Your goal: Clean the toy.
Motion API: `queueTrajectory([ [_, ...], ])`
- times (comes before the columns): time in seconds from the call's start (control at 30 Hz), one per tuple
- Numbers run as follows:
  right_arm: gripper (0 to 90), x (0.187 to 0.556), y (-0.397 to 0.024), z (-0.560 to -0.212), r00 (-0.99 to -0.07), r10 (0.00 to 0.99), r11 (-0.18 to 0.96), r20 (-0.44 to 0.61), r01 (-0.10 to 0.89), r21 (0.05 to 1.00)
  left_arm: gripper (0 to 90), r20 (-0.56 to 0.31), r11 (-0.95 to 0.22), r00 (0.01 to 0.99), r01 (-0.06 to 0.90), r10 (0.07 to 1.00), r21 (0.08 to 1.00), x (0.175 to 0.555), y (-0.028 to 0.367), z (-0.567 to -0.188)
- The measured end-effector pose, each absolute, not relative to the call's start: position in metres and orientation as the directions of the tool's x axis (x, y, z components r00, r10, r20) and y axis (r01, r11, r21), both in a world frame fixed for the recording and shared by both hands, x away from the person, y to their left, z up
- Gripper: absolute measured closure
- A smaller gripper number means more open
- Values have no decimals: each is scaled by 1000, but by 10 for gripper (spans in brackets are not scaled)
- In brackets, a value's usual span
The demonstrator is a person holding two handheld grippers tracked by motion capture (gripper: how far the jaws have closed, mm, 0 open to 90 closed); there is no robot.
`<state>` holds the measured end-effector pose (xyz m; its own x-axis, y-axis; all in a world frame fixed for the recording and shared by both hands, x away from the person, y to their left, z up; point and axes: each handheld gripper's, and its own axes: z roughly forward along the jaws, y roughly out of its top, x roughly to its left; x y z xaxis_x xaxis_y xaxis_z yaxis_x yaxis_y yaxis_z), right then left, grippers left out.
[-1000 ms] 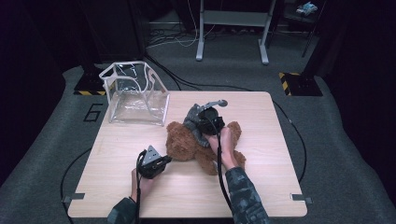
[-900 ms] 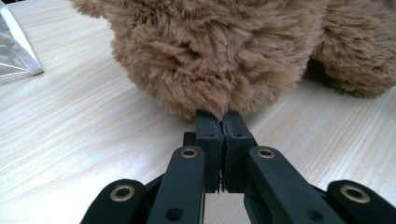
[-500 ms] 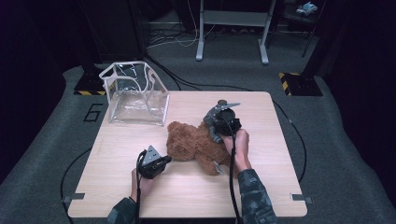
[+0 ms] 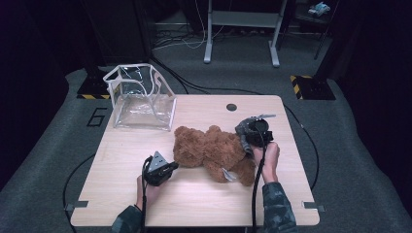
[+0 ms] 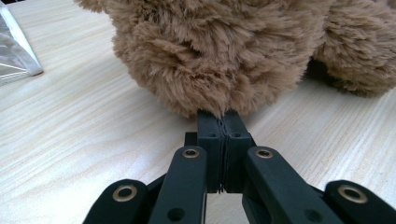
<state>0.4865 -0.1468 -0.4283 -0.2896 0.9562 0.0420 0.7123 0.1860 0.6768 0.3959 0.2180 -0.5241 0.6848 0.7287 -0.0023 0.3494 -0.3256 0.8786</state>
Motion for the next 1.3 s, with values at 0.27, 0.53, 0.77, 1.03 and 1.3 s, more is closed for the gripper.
queueTrajectory([
  [0.27, 857, 462, -140, -392, -357, 931, 167, 80, 609, 776, 888, 2, -332, 687, 349, 727, 876, 396, 218, -524],
  [0.53, 856, 442, -69, -369, -529, 849, 313, 1, 504, 805, 888, 4, -335, 688, 349, 726, 875, 396, 218, -524],
  [0.77, 856, 447, -24, -399, -597, 801, 417, -34, 518, 747, 889, 2, -332, 687, 349, 727, 876, 396, 219, -524],
  [1.03, 856, 446, -46, -405, -570, 822, 386, -7, 548, 742, 892, -4, -327, 687, 351, 726, 878, 396, 218, -524],
  [1.3, 855, 438, -85, -406, -505, 863, 332, 2, 570, 752, 892, -4, -325, 686, 350, 728, 879, 396, 218, -524],
])
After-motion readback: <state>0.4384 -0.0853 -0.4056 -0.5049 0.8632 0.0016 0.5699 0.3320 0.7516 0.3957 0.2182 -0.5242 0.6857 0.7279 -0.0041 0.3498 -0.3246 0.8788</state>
